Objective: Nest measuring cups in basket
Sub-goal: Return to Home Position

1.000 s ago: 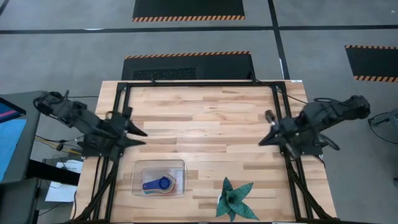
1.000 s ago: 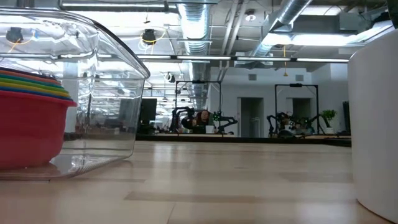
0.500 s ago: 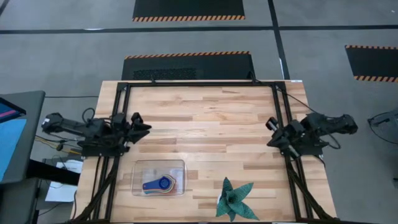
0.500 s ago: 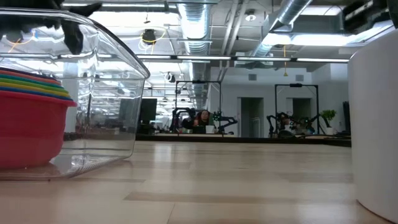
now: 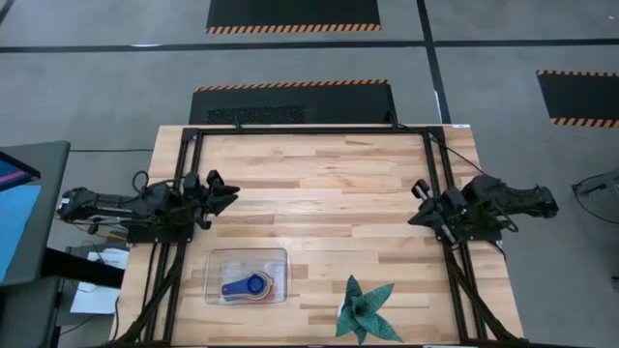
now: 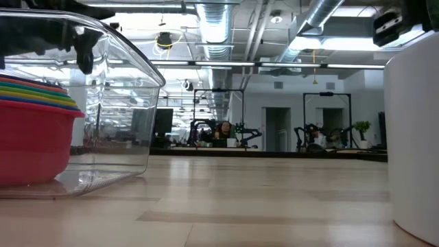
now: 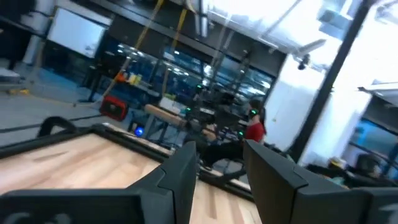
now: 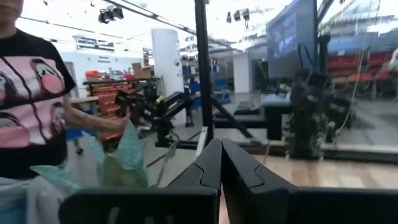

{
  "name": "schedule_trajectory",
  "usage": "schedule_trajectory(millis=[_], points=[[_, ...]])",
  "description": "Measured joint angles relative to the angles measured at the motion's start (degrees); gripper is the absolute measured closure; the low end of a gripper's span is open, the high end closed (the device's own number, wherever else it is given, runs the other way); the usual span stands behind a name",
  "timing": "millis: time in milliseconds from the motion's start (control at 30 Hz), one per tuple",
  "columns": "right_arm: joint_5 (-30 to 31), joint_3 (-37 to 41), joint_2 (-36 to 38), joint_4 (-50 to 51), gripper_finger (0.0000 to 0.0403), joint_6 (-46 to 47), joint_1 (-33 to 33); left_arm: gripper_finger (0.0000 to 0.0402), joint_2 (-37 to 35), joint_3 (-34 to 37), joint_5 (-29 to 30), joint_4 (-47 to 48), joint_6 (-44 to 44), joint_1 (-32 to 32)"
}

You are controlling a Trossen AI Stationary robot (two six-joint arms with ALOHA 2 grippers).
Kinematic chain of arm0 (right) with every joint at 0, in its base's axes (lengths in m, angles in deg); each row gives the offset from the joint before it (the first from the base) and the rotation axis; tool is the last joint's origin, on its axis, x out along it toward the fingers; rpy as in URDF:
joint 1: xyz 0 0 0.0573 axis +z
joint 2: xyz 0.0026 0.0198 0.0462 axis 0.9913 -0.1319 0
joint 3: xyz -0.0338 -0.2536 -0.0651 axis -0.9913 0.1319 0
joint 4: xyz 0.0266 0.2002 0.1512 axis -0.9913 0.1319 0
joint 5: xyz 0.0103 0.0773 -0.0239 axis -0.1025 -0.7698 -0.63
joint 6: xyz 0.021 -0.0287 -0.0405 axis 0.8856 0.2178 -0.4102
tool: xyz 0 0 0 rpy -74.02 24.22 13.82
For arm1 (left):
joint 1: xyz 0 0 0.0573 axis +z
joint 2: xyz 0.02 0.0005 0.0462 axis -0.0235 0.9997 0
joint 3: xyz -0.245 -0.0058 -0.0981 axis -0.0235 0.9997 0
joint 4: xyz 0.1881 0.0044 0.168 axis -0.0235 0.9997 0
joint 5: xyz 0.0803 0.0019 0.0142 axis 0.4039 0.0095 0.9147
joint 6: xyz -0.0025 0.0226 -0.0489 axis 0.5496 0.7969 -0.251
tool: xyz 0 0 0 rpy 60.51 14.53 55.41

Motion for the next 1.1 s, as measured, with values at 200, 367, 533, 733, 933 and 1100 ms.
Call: schedule_trajectory(millis=[200,367,533,733,933,1100], points=[[0.0,0.0,0.0,-0.4,0.0377,-2.9,-1.3,0.0276,0.1,0.1,0.1,4.5,-4.1,3.2],[4.7,4.3,0.0,-7.3,0.0377,-3.0,-1.4,0.0276,0.0,0.2,0.2,4.7,-4.3,4.8],[8.5,8.4,0.0,-12.7,0.0377,-2.9,-1.4,0.0276,0.0,0.2,1.1,5.4,-5.1,5.3],[15.3,8.7,0.0,-8.9,0.0377,-4.1,-1.4,0.0276,0.1,0.2,3.7,11.9,-8.1,5.3],[19.0,8.7,0.0,-4.5,0.0377,-3.6,-1.4,0.0276,0.0,0.3,4.7,13.1,-6.4,5.3],[22.8,8.7,0.0,0.9,0.0377,-1.9,-1.4,0.0276,0.0,0.3,4.3,16.1,-6.4,5.2]])
